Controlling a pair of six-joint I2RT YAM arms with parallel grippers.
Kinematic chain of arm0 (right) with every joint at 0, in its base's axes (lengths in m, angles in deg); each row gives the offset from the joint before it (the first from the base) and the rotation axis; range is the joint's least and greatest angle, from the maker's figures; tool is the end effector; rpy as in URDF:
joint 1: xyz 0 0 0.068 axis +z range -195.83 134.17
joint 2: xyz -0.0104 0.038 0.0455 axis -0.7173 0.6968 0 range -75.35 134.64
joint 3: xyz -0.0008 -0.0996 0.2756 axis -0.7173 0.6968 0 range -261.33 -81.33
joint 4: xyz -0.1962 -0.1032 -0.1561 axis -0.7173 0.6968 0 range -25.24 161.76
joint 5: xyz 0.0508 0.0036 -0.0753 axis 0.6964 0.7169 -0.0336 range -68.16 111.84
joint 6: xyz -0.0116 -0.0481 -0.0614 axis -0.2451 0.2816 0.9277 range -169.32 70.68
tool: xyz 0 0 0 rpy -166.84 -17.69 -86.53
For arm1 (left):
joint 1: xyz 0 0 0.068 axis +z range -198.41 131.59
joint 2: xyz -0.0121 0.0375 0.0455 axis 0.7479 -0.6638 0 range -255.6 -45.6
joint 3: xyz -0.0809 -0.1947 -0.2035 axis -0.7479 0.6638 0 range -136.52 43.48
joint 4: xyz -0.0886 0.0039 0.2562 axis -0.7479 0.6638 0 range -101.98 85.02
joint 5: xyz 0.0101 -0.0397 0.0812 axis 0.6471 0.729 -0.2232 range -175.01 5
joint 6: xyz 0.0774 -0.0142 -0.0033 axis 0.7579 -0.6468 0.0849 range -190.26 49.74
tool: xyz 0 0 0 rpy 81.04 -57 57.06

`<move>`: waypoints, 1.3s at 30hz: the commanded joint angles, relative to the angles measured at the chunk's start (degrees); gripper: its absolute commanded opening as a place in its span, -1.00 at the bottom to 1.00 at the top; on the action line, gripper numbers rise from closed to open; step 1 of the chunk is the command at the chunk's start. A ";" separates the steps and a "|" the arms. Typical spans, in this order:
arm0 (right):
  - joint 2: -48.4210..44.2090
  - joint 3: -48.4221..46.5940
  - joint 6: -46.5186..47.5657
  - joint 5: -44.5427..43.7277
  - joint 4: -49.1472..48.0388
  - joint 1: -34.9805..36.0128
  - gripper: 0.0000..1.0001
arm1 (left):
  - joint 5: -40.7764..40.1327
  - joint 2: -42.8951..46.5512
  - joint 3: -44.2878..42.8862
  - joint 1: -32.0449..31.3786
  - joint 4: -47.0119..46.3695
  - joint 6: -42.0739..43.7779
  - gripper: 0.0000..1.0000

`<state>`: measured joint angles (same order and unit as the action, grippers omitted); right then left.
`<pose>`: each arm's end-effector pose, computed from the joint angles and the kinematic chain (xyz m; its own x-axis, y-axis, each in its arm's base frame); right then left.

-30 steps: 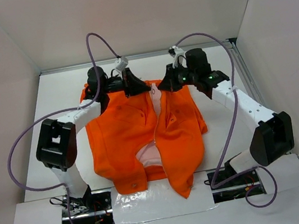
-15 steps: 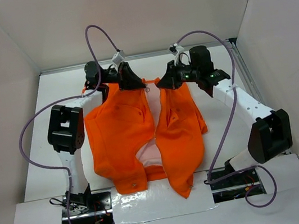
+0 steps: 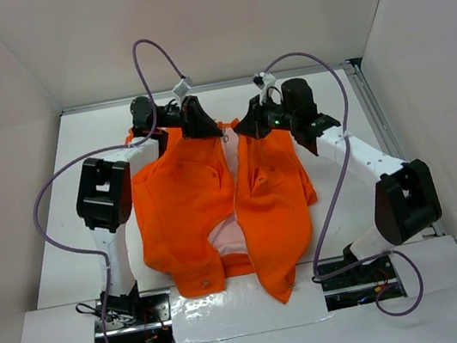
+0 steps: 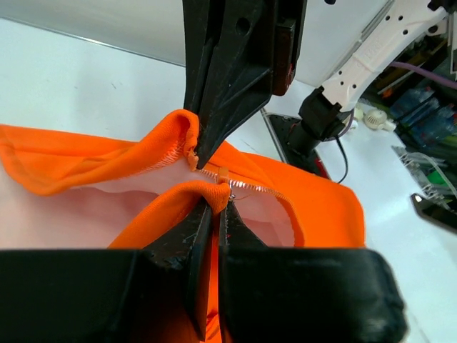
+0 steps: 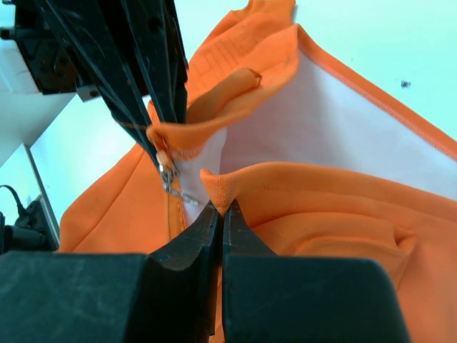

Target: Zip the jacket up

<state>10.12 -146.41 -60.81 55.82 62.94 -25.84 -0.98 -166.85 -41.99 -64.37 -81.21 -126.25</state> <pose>0.3452 0.1658 0.3232 -0.4490 0.0124 -0.8935 -0.7061 0.6079 0.3632 0.4407 -0.1958 0.3012 -0.3886 0.0213 -0.9212 0.9016 -0.1975 -0.3849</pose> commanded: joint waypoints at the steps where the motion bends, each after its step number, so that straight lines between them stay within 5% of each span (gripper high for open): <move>1: -0.57 0.83 0.33 1.08 -7.58 0.93 -1.00 | -2.72 5.41 1.62 -1.69 3.03 6.50 -1.00; 11: -1.53 3.37 1.12 1.19 -8.37 1.19 -1.00 | -3.26 2.86 0.22 -1.00 -2.66 -0.61 -1.00; 39: -3.29 4.96 -0.82 2.41 -12.41 1.72 -1.00 | -3.08 4.62 2.24 -0.64 -0.12 2.29 -1.00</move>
<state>6.31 -138.76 -62.10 57.06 53.78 -24.71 -4.15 -164.71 -39.54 -64.90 -76.82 -124.63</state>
